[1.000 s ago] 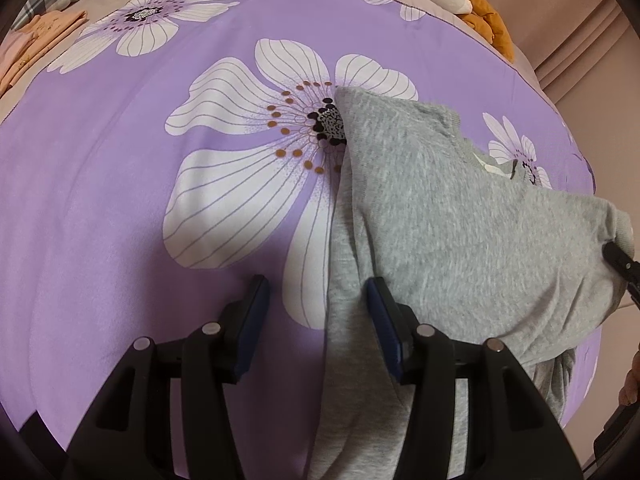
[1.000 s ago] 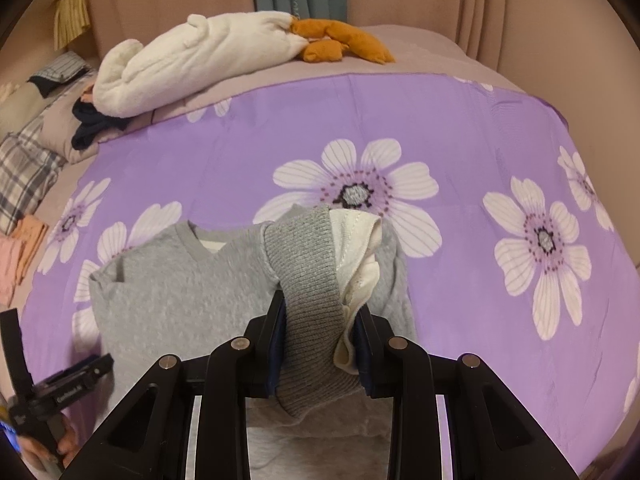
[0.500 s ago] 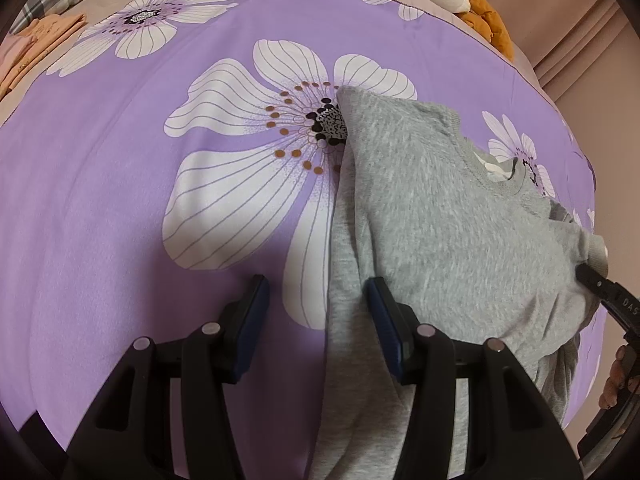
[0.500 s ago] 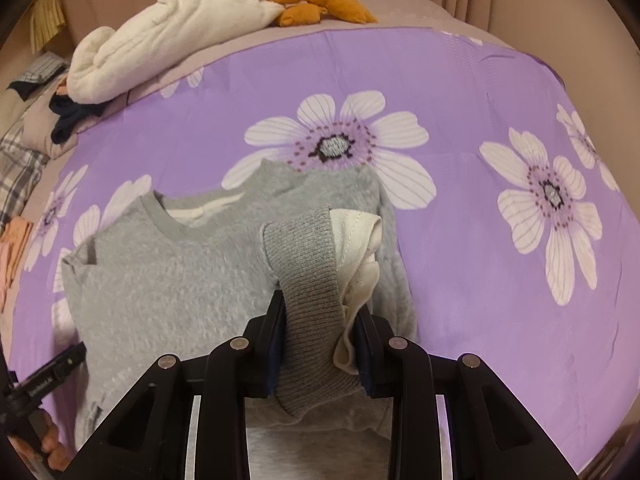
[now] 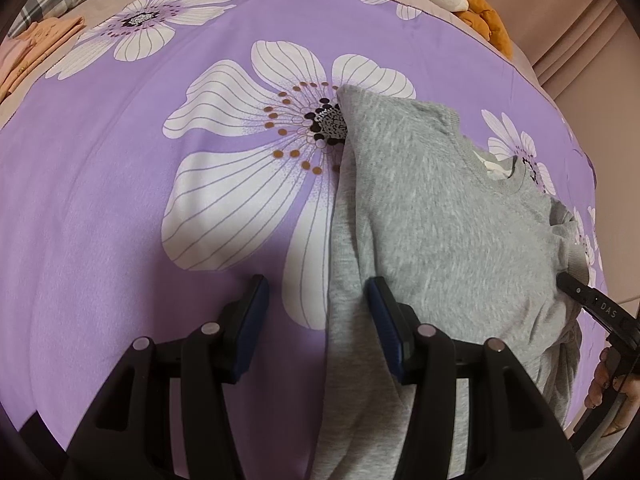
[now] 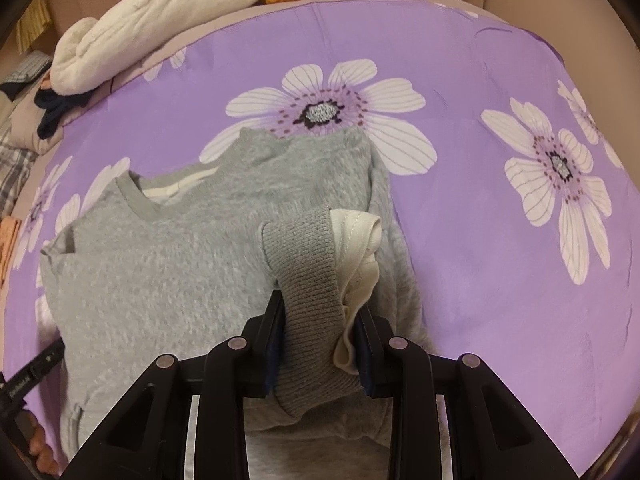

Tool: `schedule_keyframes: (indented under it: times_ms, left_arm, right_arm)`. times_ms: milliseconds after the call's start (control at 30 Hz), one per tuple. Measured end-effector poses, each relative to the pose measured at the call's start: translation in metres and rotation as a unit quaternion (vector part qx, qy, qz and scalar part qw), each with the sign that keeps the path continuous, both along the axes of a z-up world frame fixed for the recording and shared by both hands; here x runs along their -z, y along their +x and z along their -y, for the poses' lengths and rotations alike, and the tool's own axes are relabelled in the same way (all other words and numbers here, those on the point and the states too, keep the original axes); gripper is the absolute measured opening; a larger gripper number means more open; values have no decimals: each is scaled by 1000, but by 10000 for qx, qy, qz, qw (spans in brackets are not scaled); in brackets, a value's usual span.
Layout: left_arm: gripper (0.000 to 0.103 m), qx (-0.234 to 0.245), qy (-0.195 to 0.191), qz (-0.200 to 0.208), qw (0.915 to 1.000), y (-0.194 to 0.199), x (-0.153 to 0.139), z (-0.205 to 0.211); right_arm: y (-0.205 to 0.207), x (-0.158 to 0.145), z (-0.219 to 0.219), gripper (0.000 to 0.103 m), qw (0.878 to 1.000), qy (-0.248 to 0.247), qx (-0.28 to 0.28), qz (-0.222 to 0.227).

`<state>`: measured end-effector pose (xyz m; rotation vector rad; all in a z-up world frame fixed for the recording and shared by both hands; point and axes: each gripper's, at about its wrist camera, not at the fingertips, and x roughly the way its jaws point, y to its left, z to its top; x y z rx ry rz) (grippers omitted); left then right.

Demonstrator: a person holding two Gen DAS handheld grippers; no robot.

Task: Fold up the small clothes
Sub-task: 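Lower the cuff onto the shirt front and open the right gripper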

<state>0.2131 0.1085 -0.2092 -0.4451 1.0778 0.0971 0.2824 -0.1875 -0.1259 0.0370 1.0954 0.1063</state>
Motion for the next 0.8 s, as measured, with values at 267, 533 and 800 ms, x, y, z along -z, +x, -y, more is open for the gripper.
schedule_keyframes:
  times_ms: [267, 533, 800]
  left_arm:
    - [54, 3, 27, -28, 10000, 1, -1, 1]
    - [49, -69, -163, -141, 9997, -1, -14, 3]
    - [50, 192, -525, 317, 9979, -23, -43, 23]
  right_arm:
    - [6, 12, 6, 31, 9997, 168, 46, -164]
    - [2, 2, 12, 38, 9995, 294, 3, -134]
    - [-14, -19, 34, 45, 9995, 290, 78, 140]
